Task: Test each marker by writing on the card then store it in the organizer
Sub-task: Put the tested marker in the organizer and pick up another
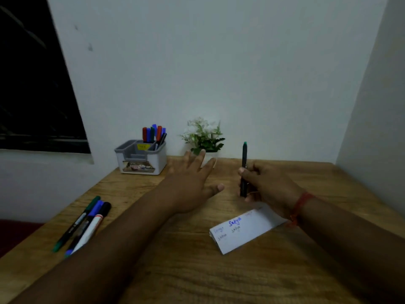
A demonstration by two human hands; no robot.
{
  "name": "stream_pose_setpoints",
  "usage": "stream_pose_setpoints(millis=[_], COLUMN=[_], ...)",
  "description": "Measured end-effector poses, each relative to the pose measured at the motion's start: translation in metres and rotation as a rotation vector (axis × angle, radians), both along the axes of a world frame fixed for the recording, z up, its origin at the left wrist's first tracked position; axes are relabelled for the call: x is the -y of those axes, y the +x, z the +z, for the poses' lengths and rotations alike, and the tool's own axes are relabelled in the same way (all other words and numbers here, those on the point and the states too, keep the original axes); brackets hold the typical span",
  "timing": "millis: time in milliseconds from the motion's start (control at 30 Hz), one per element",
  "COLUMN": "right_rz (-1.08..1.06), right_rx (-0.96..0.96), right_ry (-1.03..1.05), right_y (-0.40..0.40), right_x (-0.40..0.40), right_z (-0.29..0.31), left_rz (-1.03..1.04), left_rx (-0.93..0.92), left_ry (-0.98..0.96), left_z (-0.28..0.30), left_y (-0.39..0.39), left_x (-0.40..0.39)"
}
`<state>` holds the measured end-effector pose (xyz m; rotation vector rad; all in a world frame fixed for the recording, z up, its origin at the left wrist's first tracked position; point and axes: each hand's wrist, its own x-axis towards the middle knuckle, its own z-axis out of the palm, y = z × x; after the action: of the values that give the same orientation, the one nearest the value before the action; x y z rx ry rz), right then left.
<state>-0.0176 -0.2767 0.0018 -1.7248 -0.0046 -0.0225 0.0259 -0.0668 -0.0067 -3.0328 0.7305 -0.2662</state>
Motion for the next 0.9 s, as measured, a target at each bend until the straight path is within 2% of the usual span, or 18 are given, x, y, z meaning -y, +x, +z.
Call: stream_pose_setpoints(millis=[200, 433, 533, 667, 800, 900], right_rz=[0.093, -0.004, -0.048, -0.061, 0.019, 0.088], right_rx=[0.121, 0.302, 0.424, 0.605, 0.629, 0.629], right_ry=[-0.231, -0.422, -0.551, -0.825, -1.083, -1.18], right_y=[0.028, 0.058, 0.084, 0.121, 0.149, 0.162], right_x=[-0.048, -0.124, -0.158, -0.2, -0.236, -0.255], right_z=[0.003, 0.015, 0.03, 0.058, 0.081, 0.087], left_rz=[0.167, 0.326, 0.337, 0.329, 0.327, 0.332], left_rx=[-0.003, 0.018, 0.061, 0.067, 0.028, 0.003], left_ry=[0.053, 0.056, 0.058, 0.012, -0.015, -0.036], left_z=[0.008, 0.0, -0.02, -0.025, -0.024, -0.024], left_y=[0.013, 0.024, 0.029, 0.029, 0.024, 0.025], left_x=[-0.087, -0.177, -0.194, -0.202, -0.206, -0.21])
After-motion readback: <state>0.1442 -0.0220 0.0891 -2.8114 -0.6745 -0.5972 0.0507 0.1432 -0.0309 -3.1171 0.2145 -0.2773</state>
